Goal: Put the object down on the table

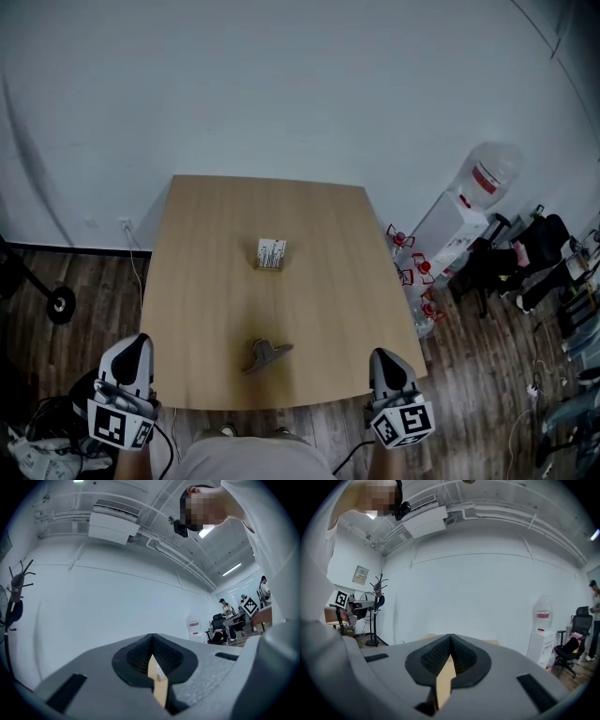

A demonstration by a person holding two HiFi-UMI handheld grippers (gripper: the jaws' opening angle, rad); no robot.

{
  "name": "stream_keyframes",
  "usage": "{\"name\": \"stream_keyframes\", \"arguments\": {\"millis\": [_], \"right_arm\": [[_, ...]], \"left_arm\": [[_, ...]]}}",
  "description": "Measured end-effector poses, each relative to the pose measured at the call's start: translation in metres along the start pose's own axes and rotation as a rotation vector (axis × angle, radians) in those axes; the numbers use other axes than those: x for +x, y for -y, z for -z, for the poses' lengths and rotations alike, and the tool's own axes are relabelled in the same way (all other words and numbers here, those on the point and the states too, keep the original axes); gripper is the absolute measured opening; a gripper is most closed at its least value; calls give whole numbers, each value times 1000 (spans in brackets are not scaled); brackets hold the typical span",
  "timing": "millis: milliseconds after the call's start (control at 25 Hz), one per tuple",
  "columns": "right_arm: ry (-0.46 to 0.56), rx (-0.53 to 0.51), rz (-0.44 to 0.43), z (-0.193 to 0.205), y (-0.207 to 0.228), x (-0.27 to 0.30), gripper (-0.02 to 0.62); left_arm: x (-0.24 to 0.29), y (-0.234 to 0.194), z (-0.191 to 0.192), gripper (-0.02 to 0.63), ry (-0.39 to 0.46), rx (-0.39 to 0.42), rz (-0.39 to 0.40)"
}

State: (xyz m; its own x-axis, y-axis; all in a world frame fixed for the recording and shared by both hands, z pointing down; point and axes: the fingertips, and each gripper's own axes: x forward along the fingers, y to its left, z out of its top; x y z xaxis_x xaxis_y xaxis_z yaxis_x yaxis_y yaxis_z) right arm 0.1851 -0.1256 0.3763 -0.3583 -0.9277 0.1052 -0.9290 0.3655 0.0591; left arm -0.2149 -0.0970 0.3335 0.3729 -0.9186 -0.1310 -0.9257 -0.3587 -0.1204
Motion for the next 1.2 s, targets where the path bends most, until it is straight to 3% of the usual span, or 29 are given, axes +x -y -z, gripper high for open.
{"name": "stream_keyframes", "arguments": {"millis": [1200], "right_arm": [[3, -42, -49, -7, -45, 18, -2]], "left_arm": [[-1, -7, -5, 6, 23, 24, 54]]}}
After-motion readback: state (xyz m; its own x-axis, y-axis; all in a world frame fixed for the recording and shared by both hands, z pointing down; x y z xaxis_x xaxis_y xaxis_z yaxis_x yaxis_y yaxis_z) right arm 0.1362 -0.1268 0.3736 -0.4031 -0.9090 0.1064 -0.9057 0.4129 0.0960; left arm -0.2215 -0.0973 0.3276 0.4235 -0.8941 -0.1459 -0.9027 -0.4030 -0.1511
